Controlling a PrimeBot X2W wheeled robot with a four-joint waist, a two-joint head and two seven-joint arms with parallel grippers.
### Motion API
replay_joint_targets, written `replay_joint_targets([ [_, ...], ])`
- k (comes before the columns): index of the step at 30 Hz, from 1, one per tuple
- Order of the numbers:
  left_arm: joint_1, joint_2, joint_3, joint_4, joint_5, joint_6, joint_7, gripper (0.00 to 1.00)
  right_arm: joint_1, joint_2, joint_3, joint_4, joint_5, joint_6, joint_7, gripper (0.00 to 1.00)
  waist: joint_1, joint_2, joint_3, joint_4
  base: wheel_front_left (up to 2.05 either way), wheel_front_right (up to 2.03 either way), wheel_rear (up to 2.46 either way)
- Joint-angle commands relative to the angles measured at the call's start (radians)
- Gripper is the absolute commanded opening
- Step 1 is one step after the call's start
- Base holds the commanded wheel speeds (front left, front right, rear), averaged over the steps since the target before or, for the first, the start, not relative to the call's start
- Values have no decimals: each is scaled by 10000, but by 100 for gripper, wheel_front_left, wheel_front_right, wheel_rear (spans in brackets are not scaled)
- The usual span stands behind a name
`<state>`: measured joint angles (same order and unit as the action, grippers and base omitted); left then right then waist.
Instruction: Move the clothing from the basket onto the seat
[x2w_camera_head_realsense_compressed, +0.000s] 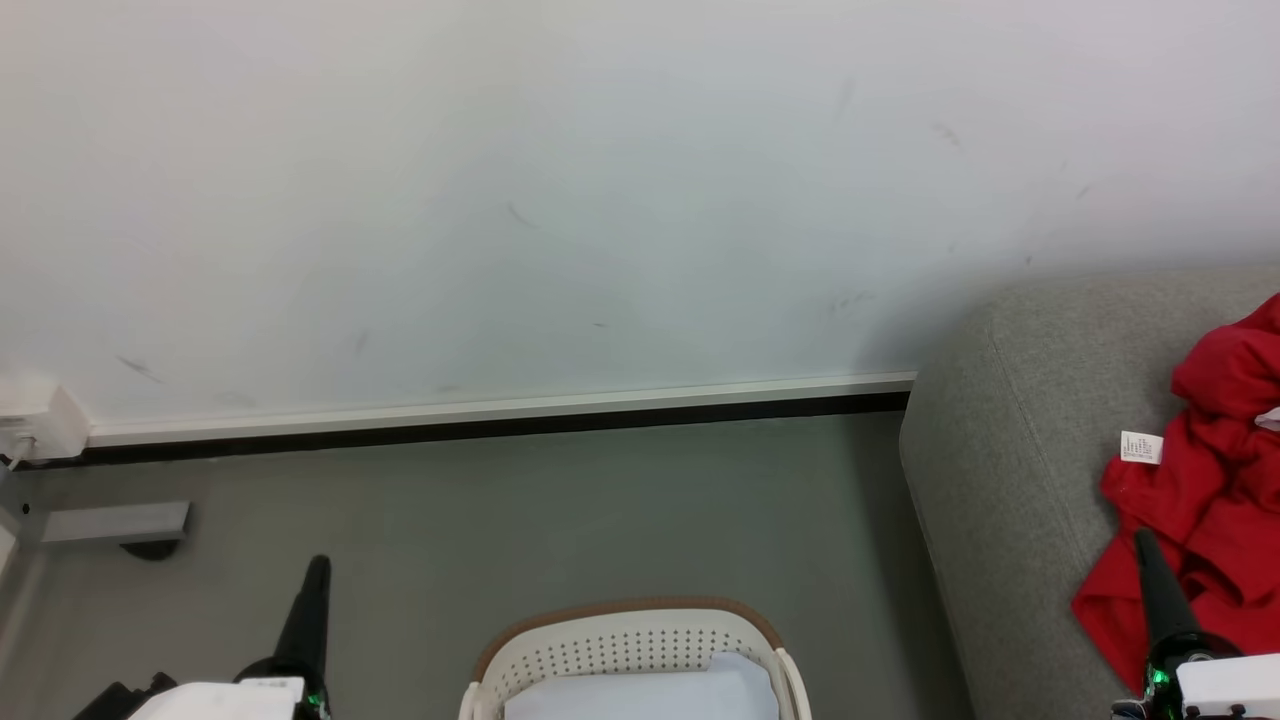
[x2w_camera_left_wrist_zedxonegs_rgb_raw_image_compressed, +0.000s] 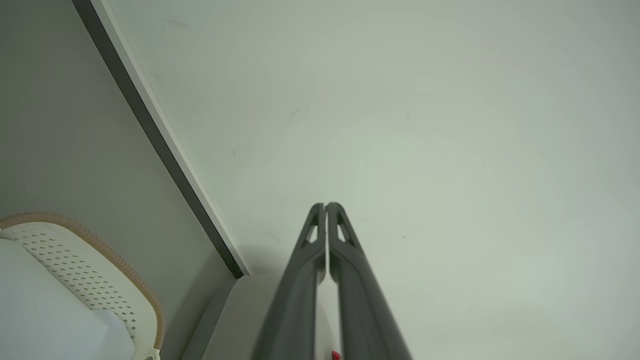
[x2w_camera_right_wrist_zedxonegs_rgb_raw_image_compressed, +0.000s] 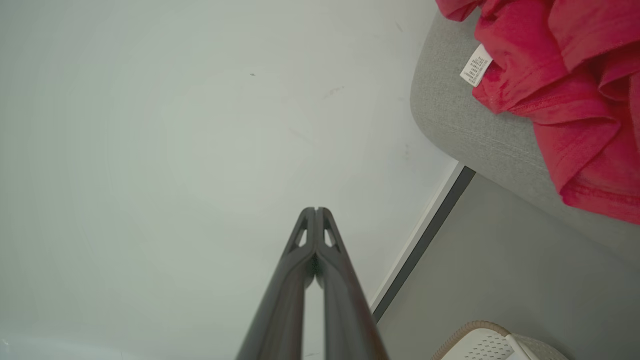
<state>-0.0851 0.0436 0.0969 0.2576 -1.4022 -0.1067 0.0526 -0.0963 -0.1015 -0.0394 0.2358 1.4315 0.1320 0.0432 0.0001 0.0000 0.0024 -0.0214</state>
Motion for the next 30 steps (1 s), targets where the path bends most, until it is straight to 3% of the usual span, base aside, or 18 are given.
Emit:
replay_joint_targets([
  [1,-169,88,59,-71,-226,-94,102,0,-124,-1,-98,-3,183,-18,42,0,0,0,1,10,0,0,0],
  [30,-275,102,194,-136,-2125,-273,642,0,-155,428,-641,94,1919,-24,622,0,-1,0,7,206,0,0,0],
])
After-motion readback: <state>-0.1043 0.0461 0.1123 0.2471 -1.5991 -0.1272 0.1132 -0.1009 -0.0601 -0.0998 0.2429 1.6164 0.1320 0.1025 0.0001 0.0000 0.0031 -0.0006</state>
